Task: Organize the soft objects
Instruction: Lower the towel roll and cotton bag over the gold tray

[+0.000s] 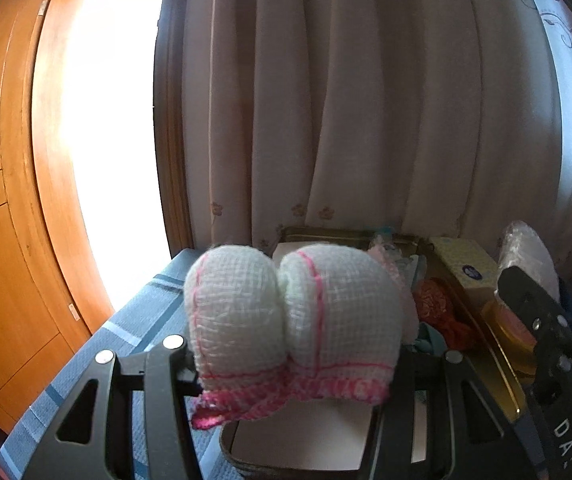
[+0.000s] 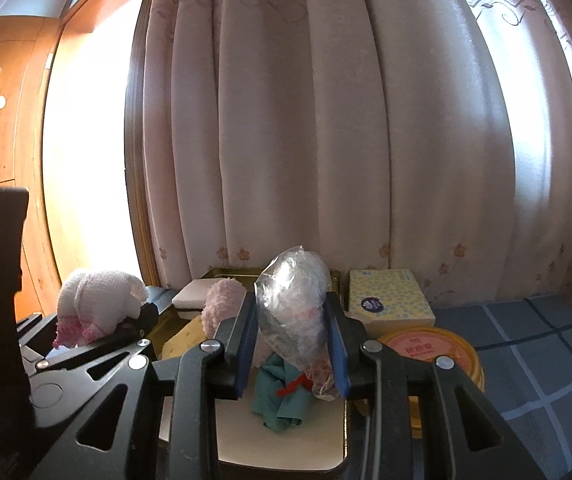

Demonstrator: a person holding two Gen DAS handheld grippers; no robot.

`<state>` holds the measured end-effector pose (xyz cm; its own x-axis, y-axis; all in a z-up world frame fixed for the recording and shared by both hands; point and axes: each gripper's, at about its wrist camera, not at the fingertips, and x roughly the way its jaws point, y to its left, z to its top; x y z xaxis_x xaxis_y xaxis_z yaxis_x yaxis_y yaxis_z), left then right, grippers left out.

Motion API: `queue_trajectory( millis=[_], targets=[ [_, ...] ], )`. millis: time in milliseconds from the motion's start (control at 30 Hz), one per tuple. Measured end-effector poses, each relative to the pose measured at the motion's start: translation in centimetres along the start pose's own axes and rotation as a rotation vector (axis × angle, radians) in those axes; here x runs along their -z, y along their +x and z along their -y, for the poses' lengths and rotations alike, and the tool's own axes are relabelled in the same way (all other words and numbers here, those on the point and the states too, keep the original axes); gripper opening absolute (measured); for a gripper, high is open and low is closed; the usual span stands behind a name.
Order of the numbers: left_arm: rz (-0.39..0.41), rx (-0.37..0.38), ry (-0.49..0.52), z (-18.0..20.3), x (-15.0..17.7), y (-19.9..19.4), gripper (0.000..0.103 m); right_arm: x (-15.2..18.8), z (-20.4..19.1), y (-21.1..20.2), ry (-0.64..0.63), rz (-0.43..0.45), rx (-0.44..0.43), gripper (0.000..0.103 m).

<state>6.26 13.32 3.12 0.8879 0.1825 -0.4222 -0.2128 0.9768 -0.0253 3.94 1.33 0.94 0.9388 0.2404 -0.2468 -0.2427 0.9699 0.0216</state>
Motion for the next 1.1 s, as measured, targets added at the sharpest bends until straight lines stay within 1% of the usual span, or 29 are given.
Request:
queue_trajectory(
  millis=[167, 367, 600, 733, 833, 933, 1100],
  targets=[
    [0.002, 0.002, -0.002, 0.0, -0.8, -0.3, 0.049, -0.6, 0.1, 0.1, -0.002, -0.02, 0.0, 0.035],
    [-0.048, -0.009, 0.036, 0.8, -1.2, 0.6, 0.049, -1.9, 0.6, 1.2, 0.037, -0.065, -0.01, 0.035],
    [-0.099, 0.009, 0.028, 0.7, -2.5, 1.2, 0.049, -3.1, 0.6, 2.5, 0.043, -0.139, -0.025, 0.035],
    [-0.097, 0.009, 0.051, 0.6, -2.9, 1.0, 0.049, -3.9, 0.5, 2.6, 0.033, -0.146, -0.028, 0.035],
    [-0.102, 0.013, 0.05, 0.7, -2.9, 0.8, 0.049, -4.3, 0.5, 2.4, 0.014, -0.136, -0.022, 0.035],
    [-0.11, 0.01, 0.053, 0.8, -2.9, 1.0, 0.049, -4.8, 0.7, 2.8, 0.016, -0.149, -0.029, 0.035],
    [-0.142, 0.006, 0.068, 1.1, -3.3, 1.9, 0.049, -5.3, 1.2, 4.0, 0.032, -0.209, -0.048, 0.035]
  ],
)
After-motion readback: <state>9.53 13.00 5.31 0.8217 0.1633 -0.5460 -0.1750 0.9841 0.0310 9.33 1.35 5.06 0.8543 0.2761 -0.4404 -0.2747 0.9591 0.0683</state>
